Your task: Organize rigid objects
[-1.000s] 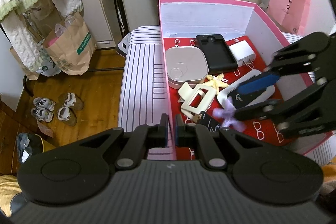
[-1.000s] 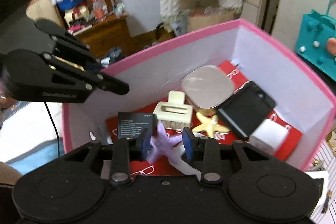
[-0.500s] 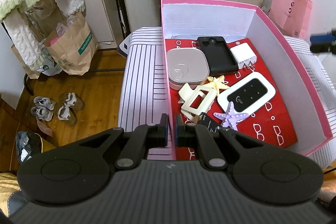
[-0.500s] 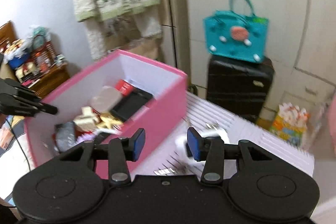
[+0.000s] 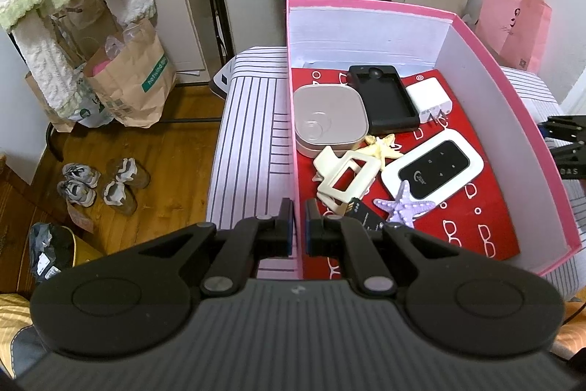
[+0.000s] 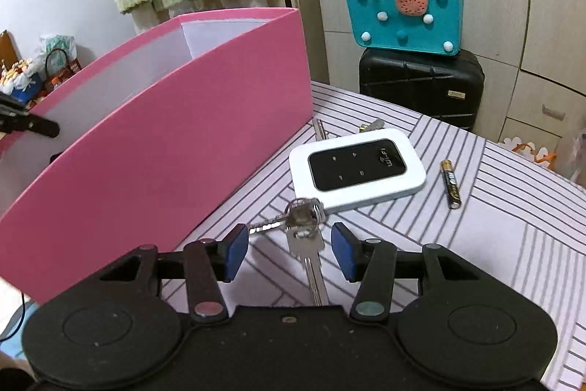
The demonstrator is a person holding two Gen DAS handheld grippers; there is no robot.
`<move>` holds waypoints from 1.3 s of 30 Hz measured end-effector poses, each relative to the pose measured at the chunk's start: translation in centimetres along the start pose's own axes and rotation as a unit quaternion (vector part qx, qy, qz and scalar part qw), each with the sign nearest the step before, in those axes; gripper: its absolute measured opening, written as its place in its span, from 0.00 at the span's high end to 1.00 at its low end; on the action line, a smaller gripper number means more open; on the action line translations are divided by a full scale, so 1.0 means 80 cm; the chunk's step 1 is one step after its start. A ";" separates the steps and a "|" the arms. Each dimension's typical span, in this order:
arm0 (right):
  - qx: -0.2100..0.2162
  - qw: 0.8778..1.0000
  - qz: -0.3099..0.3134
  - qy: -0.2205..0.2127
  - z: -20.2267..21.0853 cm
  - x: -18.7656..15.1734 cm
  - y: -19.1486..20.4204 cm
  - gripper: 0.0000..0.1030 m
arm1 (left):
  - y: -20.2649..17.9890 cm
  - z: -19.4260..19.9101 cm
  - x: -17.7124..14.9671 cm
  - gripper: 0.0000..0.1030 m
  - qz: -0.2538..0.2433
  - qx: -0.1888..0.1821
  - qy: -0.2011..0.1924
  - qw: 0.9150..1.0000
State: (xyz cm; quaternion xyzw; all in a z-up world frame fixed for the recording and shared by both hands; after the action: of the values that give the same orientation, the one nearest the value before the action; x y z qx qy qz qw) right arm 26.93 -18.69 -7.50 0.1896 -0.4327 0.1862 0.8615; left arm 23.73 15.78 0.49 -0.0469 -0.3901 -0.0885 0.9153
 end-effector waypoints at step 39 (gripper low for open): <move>0.055 0.997 -0.049 -0.035 0.095 0.129 0.079 0.92 | 0.010 -0.007 0.016 0.93 -0.016 -0.037 0.064 0.997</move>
State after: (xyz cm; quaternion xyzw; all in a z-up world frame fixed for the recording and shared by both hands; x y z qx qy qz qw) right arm 24.46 -15.33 6.23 0.2643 -0.4414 0.1606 0.8423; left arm 25.15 16.28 0.99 -0.0689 -0.3278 -0.1204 0.9345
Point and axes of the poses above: each gripper's, at about its wrist camera, not at the fingertips, and z roughly against the way its jaws point, y to its left, x to its top, the point moved 3 cm from there along -z, roughly the way its jaws point, and after that the axes turned 11 degrees about -y, right-handed, at the moved point
